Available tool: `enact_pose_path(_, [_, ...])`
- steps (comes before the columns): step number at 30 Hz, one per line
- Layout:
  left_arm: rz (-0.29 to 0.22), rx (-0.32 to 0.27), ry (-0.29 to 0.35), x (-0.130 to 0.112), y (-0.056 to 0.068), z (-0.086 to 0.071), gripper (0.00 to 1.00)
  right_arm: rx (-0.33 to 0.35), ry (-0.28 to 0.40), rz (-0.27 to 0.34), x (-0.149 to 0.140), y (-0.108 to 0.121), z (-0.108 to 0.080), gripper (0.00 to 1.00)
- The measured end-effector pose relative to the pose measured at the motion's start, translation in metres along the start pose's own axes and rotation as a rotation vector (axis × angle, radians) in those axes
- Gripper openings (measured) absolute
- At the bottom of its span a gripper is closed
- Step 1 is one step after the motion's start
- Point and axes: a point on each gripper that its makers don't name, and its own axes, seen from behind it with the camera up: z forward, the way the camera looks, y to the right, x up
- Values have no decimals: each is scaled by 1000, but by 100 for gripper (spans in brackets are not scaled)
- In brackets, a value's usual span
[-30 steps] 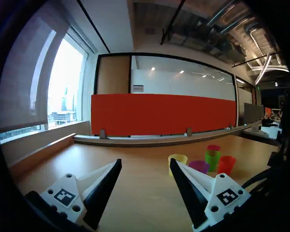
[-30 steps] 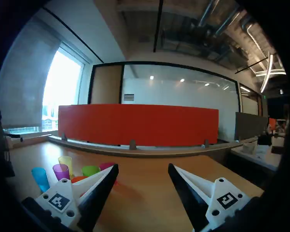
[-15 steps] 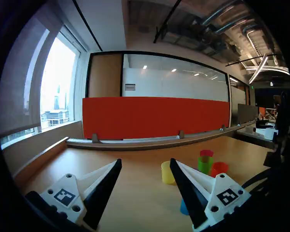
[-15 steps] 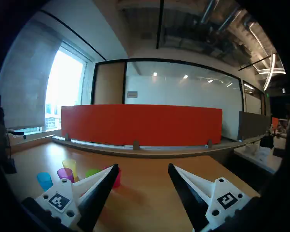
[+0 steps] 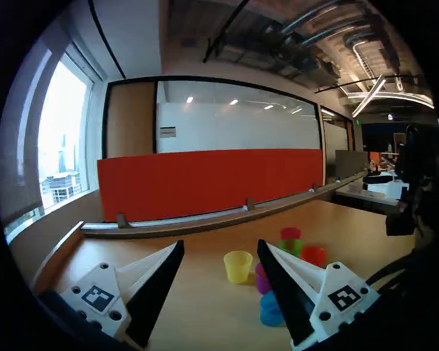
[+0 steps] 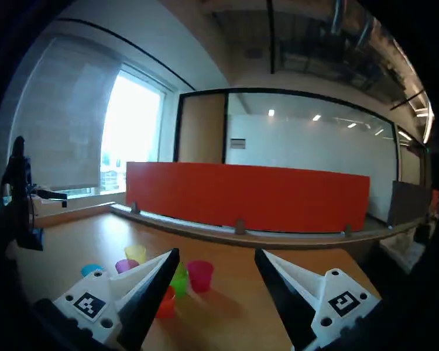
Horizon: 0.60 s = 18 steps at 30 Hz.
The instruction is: Pour water
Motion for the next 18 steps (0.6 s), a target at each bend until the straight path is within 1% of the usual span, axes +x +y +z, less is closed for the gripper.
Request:
enact_pose_path(5, [27,-88,-22,9,13,3,93,112,-33,-27,6,-19,4,100])
enact_pose_path(9, [61,-168,-24,20,24,3,93,197,-58,-43,7,-32,4,100])
enact_pose_path(11, [79,-206,-32,21,29,3,92,237,-75,-53,6,-38,4,100])
enact_pose_path(14, [100,-241,-58,18,32,4,92,295,-95,-68,4,-46,1,100])
enact_pose_path(18, [108,-291,-74,15,39,5,92,374,-113,-76,2,-61,-3,100])
